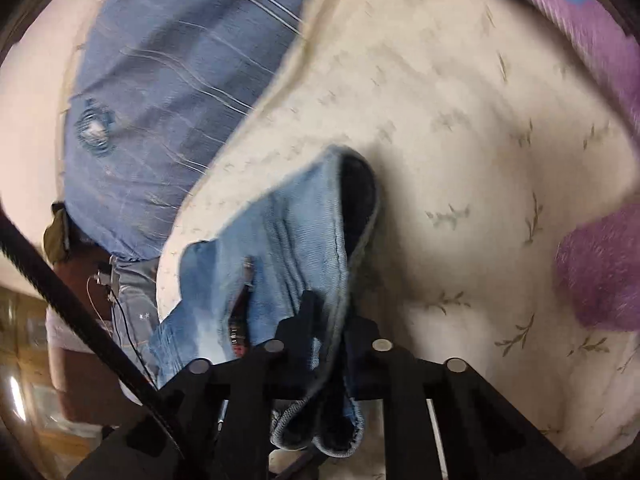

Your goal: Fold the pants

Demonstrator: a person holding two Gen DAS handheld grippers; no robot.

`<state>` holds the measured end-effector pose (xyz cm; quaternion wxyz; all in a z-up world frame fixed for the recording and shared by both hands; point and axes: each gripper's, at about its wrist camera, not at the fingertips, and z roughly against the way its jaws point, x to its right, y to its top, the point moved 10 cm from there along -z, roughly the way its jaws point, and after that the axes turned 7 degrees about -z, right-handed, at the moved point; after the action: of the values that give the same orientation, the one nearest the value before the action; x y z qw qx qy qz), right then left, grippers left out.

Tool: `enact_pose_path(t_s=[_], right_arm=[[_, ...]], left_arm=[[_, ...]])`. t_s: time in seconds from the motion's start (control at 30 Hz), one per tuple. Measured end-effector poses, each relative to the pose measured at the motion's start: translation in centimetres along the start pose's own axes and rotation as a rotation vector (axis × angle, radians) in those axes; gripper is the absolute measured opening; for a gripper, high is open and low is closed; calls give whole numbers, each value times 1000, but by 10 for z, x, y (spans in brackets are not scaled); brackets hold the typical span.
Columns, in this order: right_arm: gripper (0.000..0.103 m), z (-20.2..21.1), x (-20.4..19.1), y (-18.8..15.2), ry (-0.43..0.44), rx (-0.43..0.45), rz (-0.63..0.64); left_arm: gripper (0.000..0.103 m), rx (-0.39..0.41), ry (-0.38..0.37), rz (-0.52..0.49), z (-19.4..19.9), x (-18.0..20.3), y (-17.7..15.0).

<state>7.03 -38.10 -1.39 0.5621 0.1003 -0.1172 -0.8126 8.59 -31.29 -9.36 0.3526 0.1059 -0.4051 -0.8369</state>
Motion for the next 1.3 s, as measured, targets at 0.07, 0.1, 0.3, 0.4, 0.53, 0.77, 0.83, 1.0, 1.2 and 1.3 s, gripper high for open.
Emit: enact_pose_path(t_s=[0.07, 0.1, 0.3, 0.4, 0.53, 0.77, 0.83, 1.0, 1.2, 1.3], right_arm=[[9, 11, -16, -2, 11, 52, 75], [9, 19, -30, -4, 38, 87, 123], [8, 40, -124, -28, 121, 175, 380], [8, 22, -177, -52, 107, 144, 514], [9, -24, -230, -93, 133, 42, 617], [35, -123, -259, -168, 273, -179, 628], [39, -149, -244, -178, 229, -237, 600], [71, -109, -237, -153, 257, -108, 540], [74, -74, -179, -113, 117, 44, 401], [74, -78, -151, -102, 28, 37, 336]], left_arm=[[21, 35, -5, 45, 15, -3, 4], [21, 56, -11, 74, 23, -5, 6], [21, 201, -88, 329, 77, -39, 5], [21, 249, -149, 477, 105, -70, -12], [22, 301, -146, 642, 142, -121, -56], [24, 254, 39, 792, 161, -183, -153], [24, 209, 70, 859, 153, -194, -171], [35, 245, -17, 920, 165, -192, -173], [58, 271, -10, 943, 189, -200, -171], [50, 168, 65, 907, 181, -203, -163]])
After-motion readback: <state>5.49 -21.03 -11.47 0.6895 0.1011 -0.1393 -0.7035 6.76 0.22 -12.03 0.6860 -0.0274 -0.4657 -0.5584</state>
